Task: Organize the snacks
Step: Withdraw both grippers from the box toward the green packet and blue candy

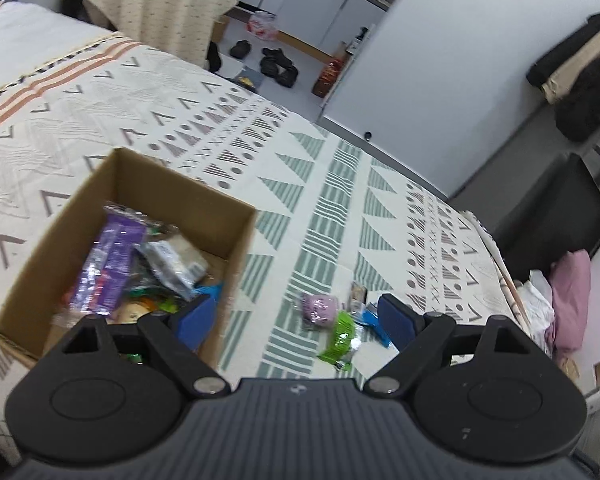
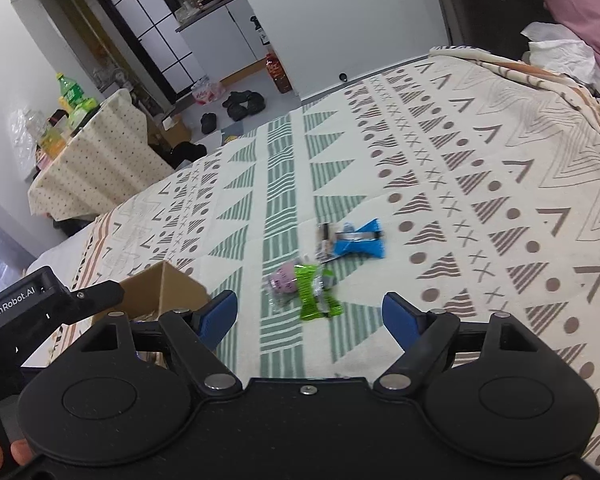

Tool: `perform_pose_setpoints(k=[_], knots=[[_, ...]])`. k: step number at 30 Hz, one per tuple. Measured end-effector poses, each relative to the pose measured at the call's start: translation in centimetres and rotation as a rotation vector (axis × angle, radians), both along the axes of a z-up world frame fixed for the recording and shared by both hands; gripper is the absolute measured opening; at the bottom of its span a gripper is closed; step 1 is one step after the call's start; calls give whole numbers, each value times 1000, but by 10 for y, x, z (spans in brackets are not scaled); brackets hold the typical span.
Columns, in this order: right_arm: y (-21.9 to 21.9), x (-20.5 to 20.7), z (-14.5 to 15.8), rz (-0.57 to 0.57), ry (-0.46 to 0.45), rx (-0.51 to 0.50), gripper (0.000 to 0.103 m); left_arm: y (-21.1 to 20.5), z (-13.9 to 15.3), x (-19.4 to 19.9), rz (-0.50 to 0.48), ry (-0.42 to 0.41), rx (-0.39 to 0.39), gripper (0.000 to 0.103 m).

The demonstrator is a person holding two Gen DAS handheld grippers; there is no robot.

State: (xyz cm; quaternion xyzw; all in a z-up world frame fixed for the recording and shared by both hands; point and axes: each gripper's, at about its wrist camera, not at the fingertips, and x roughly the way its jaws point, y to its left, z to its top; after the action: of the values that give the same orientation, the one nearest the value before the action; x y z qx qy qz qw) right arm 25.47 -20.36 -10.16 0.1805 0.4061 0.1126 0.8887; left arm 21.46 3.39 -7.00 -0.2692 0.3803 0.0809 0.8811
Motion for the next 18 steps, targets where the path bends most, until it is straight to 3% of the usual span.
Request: perform_pose_setpoints(k=[10,18], knots=[[-30,15,-20,-8,26,49,68,-32,-14,17,-21,6,48,87],[-41,36,-38,3,60,80,64,-38,-22,35,21,84,41,85]])
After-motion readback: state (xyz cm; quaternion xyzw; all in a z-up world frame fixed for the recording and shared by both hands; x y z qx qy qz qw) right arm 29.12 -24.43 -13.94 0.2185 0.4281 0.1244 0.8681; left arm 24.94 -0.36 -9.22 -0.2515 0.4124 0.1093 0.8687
